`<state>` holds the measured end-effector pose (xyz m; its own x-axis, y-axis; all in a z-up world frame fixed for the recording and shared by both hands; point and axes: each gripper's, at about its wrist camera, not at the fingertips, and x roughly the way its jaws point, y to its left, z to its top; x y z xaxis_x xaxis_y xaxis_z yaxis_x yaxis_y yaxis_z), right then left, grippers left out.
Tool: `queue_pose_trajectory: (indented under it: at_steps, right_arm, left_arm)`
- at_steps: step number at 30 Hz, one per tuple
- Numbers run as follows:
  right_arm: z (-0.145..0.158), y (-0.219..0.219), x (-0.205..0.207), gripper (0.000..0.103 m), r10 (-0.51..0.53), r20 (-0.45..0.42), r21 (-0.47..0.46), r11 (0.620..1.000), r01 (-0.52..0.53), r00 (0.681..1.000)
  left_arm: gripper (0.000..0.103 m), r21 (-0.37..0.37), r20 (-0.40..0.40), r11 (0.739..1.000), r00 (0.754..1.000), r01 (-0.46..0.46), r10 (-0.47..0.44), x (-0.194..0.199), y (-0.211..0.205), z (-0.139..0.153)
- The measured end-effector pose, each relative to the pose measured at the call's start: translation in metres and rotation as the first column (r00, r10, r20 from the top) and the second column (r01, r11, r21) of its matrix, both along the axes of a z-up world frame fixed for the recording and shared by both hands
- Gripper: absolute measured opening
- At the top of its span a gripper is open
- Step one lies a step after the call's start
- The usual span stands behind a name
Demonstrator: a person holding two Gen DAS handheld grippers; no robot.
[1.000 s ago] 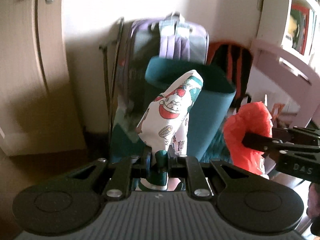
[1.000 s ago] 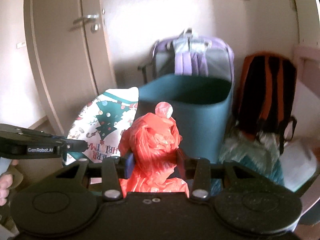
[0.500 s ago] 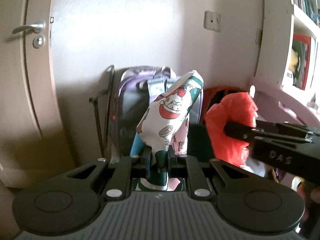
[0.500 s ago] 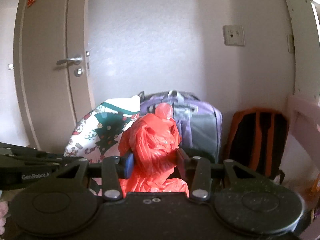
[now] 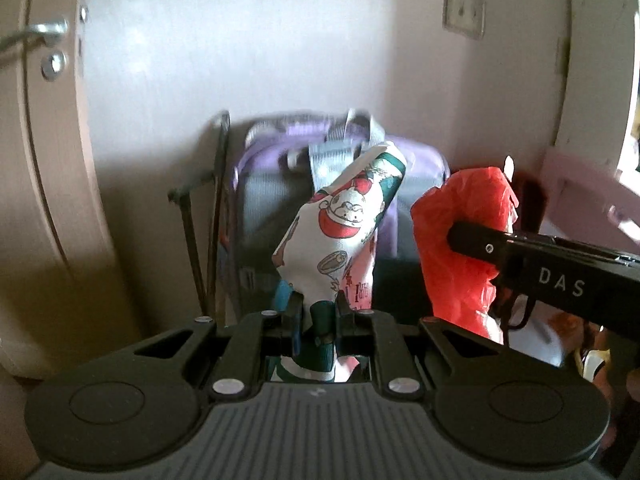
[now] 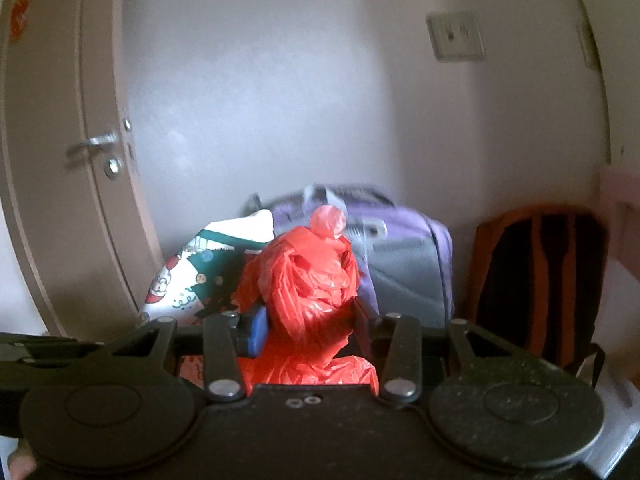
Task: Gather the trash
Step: 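Lift the Christmas-print bag with the left tool while the right tool carries the red bag to the wastebasket, then open the left tool over the wastebasket while the right tool releases the red bag into it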
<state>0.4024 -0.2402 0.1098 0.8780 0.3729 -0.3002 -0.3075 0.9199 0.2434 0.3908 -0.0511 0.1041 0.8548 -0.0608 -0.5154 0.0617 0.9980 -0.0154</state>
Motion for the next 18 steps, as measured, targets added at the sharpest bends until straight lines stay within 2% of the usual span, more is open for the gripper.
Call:
queue_pose_trajectory:
  at_steps: [4, 7, 12, 18]
  right_arm:
    - [-0.03, -0.001, 0.015, 0.042, 0.015, -0.077, -0.02, 1.0, -0.017, 0.997]
    - [-0.049, 0.003, 0.02, 0.043, 0.024, -0.13, -0.092, 0.995, -0.036, 0.991]
    - [-0.063, 0.009, 0.02, 0.045, 0.037, -0.173, -0.211, 0.975, -0.074, 0.984]
    - [-0.069, 0.004, 0.017, 0.047, 0.053, -0.209, -0.243, 0.964, -0.104, 0.976]
  left_arm:
    - [0.014, 0.016, -0.047, 1.0, 0.999, 0.018, -0.017, 0.015, -0.003, -0.026]
    - [0.014, 0.05, -0.068, 0.997, 0.996, 0.06, -0.057, 0.02, -0.008, -0.038]
    - [0.015, 0.083, -0.141, 0.991, 0.986, 0.103, -0.09, 0.027, -0.019, -0.056]
    - [0.015, 0.079, -0.197, 0.99, 0.975, 0.118, -0.101, 0.03, -0.022, -0.074]
